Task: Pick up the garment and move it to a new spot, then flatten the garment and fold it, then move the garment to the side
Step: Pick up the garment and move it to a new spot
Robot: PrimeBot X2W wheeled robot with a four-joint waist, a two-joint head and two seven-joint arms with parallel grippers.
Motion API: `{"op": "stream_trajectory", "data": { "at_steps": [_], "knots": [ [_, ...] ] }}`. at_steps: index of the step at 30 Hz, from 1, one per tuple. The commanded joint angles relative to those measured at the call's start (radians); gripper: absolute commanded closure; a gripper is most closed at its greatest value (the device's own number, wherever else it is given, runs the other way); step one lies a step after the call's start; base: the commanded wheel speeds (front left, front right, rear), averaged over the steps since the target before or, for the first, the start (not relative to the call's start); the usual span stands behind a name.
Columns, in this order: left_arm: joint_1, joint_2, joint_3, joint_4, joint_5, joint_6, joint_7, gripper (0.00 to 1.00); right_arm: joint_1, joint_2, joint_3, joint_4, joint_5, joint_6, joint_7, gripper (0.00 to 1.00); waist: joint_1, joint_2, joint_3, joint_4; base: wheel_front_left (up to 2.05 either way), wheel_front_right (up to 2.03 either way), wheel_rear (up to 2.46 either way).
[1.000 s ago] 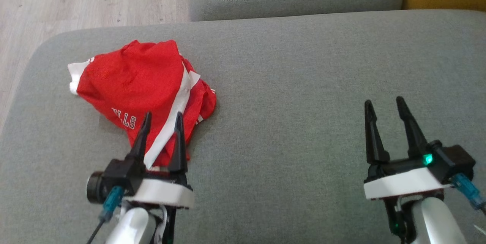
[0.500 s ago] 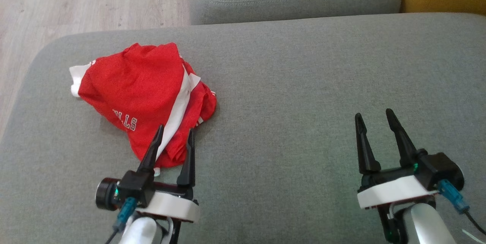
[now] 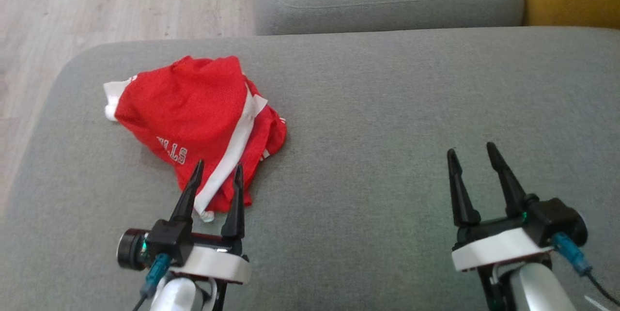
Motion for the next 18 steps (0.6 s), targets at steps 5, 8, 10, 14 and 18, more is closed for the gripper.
{"op": "stream_trajectory", "data": {
  "at_steps": [5, 8, 10, 14, 18],
  "knots": [
    [-0.011, -0.004, 0.073, -0.025, 0.027, -0.009, -0.010, 0.00, -0.014, -0.007, 0.056, -0.039, 0.007, 0.008, -0.011, 0.00, 0.0000, 0.0000, 0.000, 0.050, 0.00, 0.00, 0.00],
    [-0.011, -0.006, 0.090, -0.026, 0.034, -0.015, -0.010, 0.00, -0.011, -0.007, 0.072, -0.041, 0.015, 0.008, -0.011, 0.00, 0.0000, 0.0000, 0.001, 0.083, 0.00, 0.00, 0.00],
    [-0.010, -0.007, 0.097, -0.025, 0.039, -0.019, -0.010, 0.00, -0.009, -0.007, 0.085, -0.043, 0.015, 0.008, -0.011, 0.00, 0.0000, 0.0000, -0.001, 0.108, 0.00, 0.00, 0.00],
    [-0.002, -0.010, 0.109, -0.023, 0.049, -0.025, -0.010, 0.00, -0.002, -0.007, 0.103, -0.045, 0.020, 0.008, -0.011, 0.00, 0.0000, 0.0000, -0.007, 0.159, 0.00, 0.00, 0.00],
    [0.011, -0.013, 0.125, -0.025, 0.053, -0.024, -0.010, 0.00, 0.008, -0.007, 0.112, -0.043, 0.038, 0.008, -0.011, 0.00, 0.0000, 0.0000, -0.022, 0.207, 0.00, 0.00, 0.00]
  ]
}}
